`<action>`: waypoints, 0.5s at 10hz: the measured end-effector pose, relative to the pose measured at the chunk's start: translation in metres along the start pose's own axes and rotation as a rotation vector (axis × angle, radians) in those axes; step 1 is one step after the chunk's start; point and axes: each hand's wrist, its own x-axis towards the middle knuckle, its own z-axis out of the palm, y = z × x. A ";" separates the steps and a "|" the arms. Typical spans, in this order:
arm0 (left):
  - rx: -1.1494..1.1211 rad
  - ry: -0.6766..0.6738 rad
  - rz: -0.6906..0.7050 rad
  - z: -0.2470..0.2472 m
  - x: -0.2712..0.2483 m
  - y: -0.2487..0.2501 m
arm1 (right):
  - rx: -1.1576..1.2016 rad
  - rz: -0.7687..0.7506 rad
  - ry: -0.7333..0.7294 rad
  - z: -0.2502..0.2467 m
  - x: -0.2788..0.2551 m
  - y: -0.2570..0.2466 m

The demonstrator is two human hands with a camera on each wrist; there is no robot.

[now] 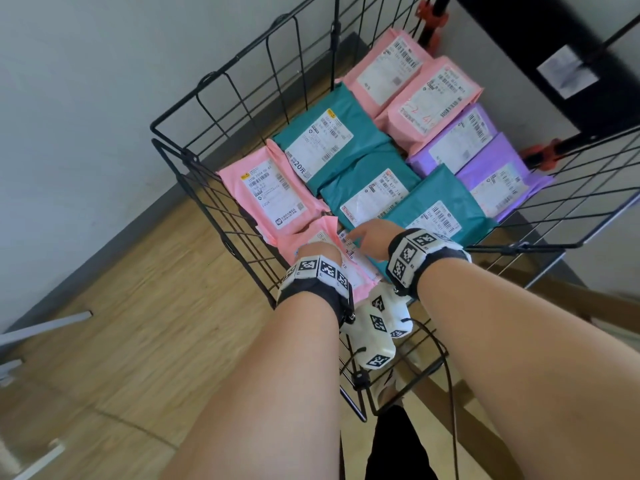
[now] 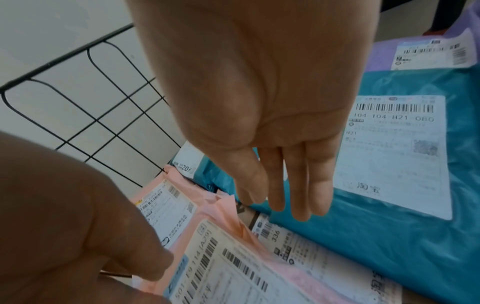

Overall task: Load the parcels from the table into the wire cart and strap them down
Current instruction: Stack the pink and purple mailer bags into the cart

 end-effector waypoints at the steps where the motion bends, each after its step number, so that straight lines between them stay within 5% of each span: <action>1: 0.009 0.070 0.066 -0.005 -0.004 0.003 | -0.028 0.023 0.038 -0.013 -0.016 0.004; 5: 0.144 0.189 0.328 -0.017 -0.105 0.040 | 0.420 0.159 0.423 -0.034 -0.121 0.038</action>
